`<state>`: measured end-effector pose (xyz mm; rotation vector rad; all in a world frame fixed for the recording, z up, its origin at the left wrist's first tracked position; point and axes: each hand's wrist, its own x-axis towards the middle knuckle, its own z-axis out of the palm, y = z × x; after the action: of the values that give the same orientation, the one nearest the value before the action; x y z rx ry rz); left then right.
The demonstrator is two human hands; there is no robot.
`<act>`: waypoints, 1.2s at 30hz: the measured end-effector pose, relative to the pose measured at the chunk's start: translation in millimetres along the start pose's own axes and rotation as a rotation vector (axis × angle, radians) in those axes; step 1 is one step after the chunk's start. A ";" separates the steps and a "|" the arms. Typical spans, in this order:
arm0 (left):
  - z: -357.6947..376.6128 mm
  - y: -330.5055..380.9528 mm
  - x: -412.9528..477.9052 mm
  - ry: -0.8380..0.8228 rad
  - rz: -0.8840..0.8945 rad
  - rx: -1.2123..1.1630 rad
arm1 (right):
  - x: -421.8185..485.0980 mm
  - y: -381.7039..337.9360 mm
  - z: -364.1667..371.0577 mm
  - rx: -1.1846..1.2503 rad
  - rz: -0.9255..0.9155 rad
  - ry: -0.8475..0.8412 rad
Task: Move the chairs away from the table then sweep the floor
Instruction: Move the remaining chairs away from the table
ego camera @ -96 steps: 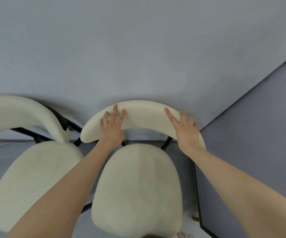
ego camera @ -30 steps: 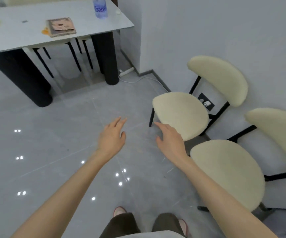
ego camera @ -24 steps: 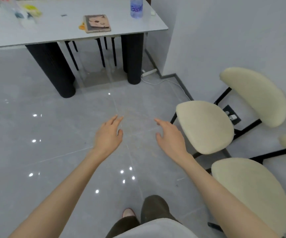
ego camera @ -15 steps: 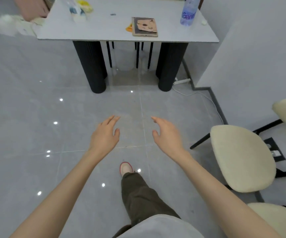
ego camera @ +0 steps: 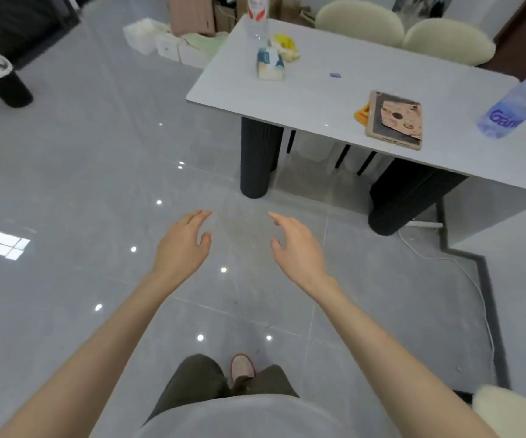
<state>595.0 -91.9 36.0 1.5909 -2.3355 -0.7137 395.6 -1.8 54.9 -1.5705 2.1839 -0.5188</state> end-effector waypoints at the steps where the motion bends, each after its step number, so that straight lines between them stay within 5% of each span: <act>1: -5.9 -9.2 18.1 0.005 -0.013 -0.003 | 22.1 -6.9 3.4 -0.002 -0.010 -0.016; 15: -94.0 -153.3 301.5 0.026 -0.078 -0.070 | 328.6 -136.4 78.1 -0.024 -0.056 -0.152; 36: -234.0 -265.7 847.7 -0.071 0.158 -0.013 | 867.2 -261.0 105.3 0.206 0.186 0.033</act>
<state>586.5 -1010.5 29.9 1.3784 -2.4674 -0.7594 409.4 -912.3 9.8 -1.2468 2.1934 -0.6898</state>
